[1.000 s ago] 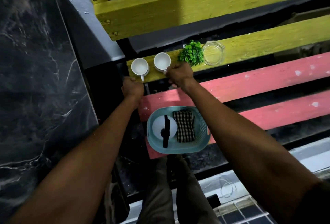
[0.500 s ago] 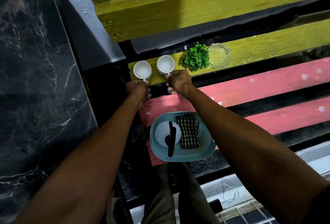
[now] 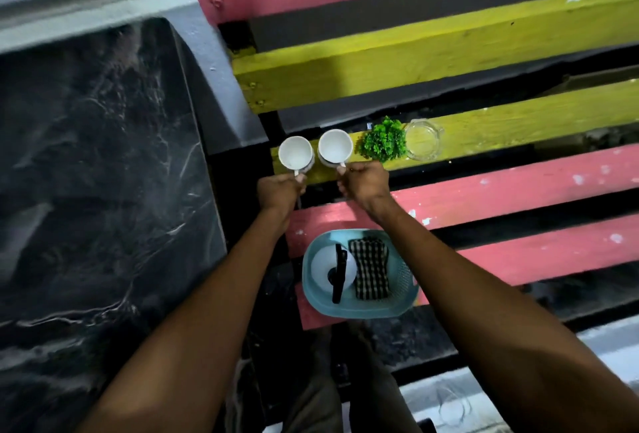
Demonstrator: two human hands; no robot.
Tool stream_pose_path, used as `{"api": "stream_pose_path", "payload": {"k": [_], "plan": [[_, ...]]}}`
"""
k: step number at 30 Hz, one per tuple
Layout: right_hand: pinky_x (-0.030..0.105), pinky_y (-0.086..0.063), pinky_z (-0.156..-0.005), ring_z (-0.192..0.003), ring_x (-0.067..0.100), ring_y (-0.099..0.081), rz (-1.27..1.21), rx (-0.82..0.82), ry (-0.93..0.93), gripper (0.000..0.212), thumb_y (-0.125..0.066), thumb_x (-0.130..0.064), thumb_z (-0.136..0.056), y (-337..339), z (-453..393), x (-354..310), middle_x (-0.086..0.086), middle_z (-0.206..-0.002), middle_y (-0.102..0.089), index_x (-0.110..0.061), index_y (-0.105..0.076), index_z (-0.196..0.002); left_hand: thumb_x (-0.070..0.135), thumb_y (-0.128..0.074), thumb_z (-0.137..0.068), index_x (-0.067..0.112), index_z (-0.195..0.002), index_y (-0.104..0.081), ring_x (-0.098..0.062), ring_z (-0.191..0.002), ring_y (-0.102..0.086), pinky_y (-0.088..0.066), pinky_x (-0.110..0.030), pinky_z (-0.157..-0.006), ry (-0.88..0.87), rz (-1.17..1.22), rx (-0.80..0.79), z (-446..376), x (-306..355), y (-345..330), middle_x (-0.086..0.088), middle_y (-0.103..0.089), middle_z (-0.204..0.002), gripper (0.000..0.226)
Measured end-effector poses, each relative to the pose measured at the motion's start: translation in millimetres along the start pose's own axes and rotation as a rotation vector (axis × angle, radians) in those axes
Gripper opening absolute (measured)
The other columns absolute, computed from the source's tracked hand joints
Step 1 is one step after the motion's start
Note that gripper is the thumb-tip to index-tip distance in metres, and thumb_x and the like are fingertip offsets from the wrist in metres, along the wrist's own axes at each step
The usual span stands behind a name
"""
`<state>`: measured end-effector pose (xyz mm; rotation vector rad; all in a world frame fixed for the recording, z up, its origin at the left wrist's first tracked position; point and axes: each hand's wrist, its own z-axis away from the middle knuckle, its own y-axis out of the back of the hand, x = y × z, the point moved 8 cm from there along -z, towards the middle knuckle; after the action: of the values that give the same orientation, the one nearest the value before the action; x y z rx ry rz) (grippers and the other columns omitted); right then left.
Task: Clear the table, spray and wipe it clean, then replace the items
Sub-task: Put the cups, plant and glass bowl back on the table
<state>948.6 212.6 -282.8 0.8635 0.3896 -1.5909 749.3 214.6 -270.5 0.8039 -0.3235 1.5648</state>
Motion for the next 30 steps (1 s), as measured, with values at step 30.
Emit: {"api": "stream_pose_path", "payload": {"k": [30], "plan": [[0.051, -0.058, -0.074, -0.063, 0.017, -0.057, 0.183, -0.142, 0.463, 0.026, -0.07, -0.028, -0.086, -230.6, 410.6, -94.8, 0.013, -0.057, -0.06, -0.011, -0.072, -0.066, -0.005, -0.069, -0.092, -0.014, -0.106, -0.072, -0.005, -0.057, -0.064, -0.056, -0.01, -0.061, -0.298, 0.355, 0.238, 236.8, 17.6, 459.6, 0.0, -0.069, -0.067, 0.017]]}}
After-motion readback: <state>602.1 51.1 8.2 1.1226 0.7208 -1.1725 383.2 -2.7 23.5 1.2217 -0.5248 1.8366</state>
